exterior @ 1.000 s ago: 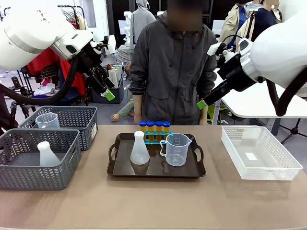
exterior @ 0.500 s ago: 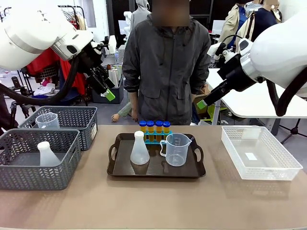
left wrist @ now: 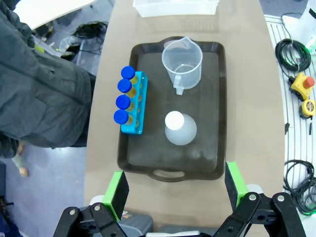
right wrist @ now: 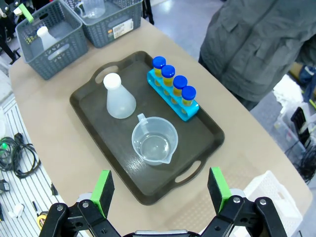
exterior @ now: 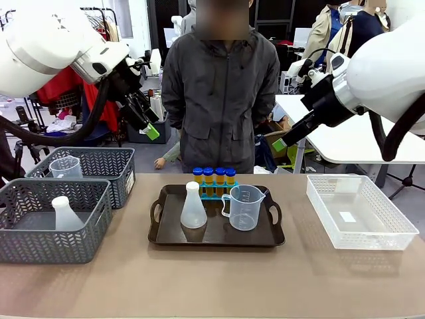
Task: Prepare the laboratory tools.
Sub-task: Pick up one Small flask and place it on the Handle tray.
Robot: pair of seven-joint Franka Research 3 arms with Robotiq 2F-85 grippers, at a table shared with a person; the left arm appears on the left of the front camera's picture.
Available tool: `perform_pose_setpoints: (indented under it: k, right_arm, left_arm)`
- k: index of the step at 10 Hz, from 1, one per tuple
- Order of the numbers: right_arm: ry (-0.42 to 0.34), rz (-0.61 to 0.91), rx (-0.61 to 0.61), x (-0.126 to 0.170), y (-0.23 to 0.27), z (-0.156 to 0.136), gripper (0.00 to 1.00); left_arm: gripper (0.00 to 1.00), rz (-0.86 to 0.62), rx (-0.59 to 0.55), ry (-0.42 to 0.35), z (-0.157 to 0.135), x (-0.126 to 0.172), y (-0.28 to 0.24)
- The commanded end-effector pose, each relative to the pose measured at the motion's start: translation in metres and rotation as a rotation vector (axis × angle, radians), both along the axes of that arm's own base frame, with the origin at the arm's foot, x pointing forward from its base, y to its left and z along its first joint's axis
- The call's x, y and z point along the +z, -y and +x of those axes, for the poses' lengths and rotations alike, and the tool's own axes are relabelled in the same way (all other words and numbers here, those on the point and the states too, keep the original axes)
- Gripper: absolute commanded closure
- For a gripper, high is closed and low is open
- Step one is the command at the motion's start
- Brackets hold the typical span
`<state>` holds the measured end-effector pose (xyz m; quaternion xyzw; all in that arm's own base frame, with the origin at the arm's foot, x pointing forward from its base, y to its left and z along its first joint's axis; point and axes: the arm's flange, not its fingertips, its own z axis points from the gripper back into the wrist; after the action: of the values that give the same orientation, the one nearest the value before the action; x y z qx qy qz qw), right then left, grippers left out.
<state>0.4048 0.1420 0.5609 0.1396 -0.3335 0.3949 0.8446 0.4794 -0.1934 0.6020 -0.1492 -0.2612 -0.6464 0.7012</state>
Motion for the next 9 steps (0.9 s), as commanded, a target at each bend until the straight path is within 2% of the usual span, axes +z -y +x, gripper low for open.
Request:
perform_pose_setpoints:
  k: [1, 9]
  right_arm:
    - [-0.001, 0.013, 0.008, 0.0012, 0.0004, -0.0005, 0.0]
    - [-0.001, 0.013, 0.008, 0.0012, 0.0004, -0.0005, 0.0]
  left_arm:
    - [0.0, -0.002, 0.002, 0.003, -0.0004, 0.0012, -0.0012]
    - [0.0, -0.002, 0.002, 0.003, -0.0004, 0.0012, -0.0012]
